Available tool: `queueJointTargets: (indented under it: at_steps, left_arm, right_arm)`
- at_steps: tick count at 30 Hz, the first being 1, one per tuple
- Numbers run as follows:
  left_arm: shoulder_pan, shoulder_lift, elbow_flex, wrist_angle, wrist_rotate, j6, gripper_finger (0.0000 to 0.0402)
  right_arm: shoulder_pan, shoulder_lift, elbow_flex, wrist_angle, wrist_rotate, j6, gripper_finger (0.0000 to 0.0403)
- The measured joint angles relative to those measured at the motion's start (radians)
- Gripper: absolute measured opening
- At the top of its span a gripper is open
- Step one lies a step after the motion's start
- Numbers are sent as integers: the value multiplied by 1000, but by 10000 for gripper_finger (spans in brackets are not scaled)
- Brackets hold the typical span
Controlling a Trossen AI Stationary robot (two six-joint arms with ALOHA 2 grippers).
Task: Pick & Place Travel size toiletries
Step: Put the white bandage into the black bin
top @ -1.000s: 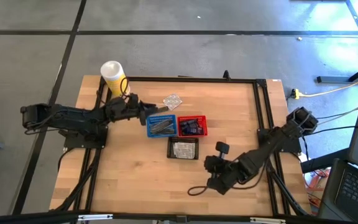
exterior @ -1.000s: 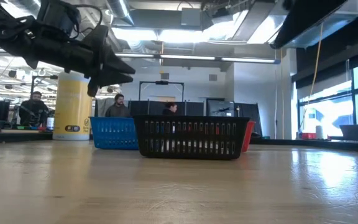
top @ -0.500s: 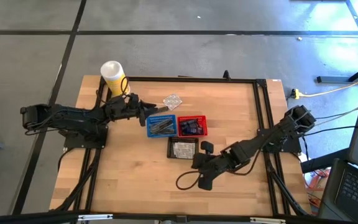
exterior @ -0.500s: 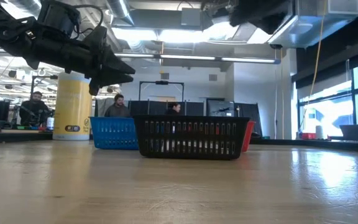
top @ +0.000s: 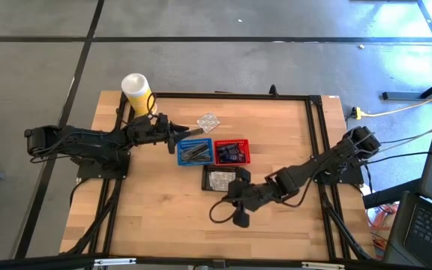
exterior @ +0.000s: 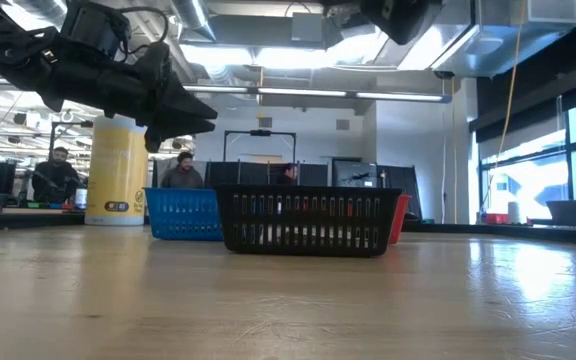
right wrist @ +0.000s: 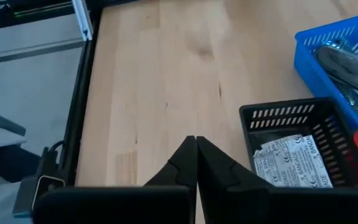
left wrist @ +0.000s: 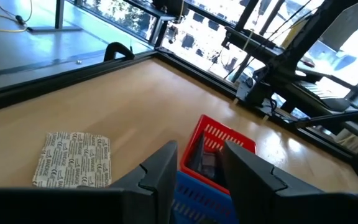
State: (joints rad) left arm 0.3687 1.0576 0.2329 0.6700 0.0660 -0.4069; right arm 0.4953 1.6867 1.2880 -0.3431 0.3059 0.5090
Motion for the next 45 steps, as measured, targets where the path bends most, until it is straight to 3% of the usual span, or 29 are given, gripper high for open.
queueJointTargets:
  at_steps: [17,28,35,45]
  left_arm:
    - [0,1,22,14,-13,-9,125]
    - [3,27,284,-329,-114,362,109]
    - [73,134,487,-566,-105,413,125]
    - [179,372,700,-752,36,431,173]
  right_arm:
    - [-17,0,0,-4,45,-21,2]
    - [21,0,-1,-157,-34,40,3]
    - [41,0,-1,-223,-31,16,2]
    - [71,0,-1,-353,26,73,2]
